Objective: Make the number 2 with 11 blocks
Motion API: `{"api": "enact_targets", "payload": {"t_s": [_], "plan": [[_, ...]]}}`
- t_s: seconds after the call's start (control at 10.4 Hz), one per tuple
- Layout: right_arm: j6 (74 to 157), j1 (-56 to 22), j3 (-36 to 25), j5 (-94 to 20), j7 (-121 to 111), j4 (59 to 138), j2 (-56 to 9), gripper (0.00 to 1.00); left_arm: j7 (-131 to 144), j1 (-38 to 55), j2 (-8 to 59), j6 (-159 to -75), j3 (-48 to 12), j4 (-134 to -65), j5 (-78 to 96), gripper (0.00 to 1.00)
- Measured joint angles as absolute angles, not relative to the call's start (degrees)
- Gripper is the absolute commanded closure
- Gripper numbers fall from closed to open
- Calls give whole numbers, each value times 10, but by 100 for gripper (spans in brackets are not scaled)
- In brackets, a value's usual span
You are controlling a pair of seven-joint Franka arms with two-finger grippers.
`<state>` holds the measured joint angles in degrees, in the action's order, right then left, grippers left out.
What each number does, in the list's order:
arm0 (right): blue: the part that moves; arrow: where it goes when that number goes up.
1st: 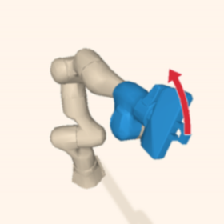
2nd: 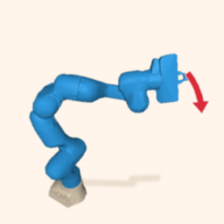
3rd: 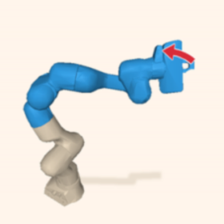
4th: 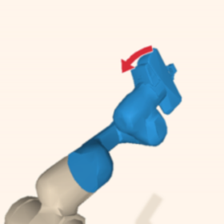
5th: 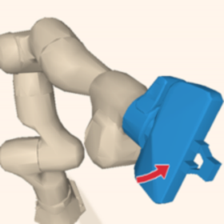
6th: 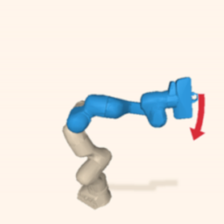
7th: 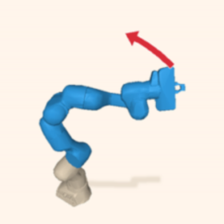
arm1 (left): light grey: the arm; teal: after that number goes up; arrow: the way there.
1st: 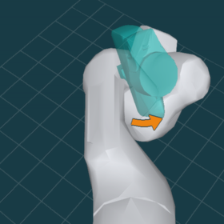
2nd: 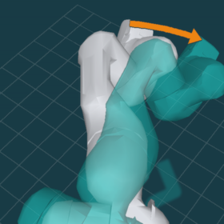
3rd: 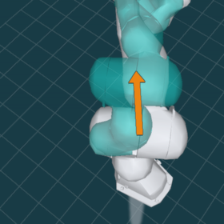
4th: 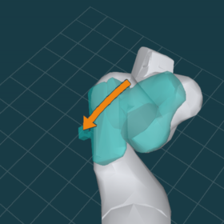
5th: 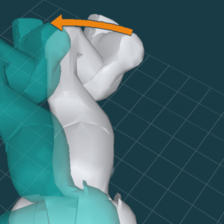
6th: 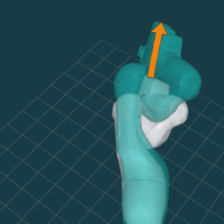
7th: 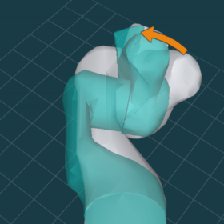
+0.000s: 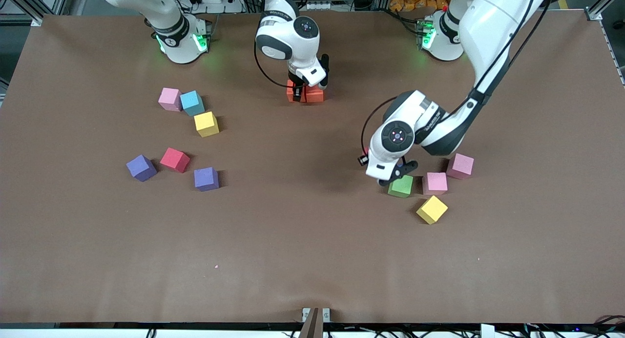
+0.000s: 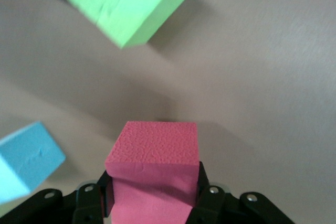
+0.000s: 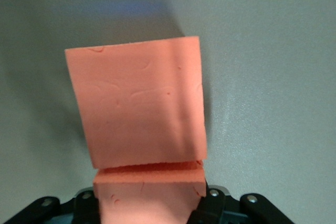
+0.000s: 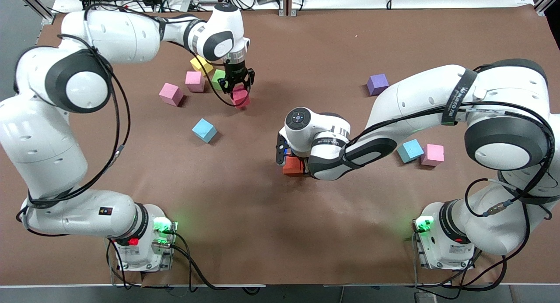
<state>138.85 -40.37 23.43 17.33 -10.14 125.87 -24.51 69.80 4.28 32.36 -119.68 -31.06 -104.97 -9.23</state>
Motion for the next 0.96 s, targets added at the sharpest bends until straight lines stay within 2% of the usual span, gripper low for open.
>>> {"api": "enact_targets", "payload": {"t_s": [0.29,0.67,0.96], "plan": [[1389,-404,234,176,-101,1258,-245,2,795,41,300,-1197,-331,-1085,-66,68],[1390,-404,234,181,-101,1256,-245,0,947,43,300,-1206,-370,-1124,-66,67],[1389,-404,232,181,-101,1251,-236,0,1055,44,300,-1245,-391,-1155,-66,68]]}}
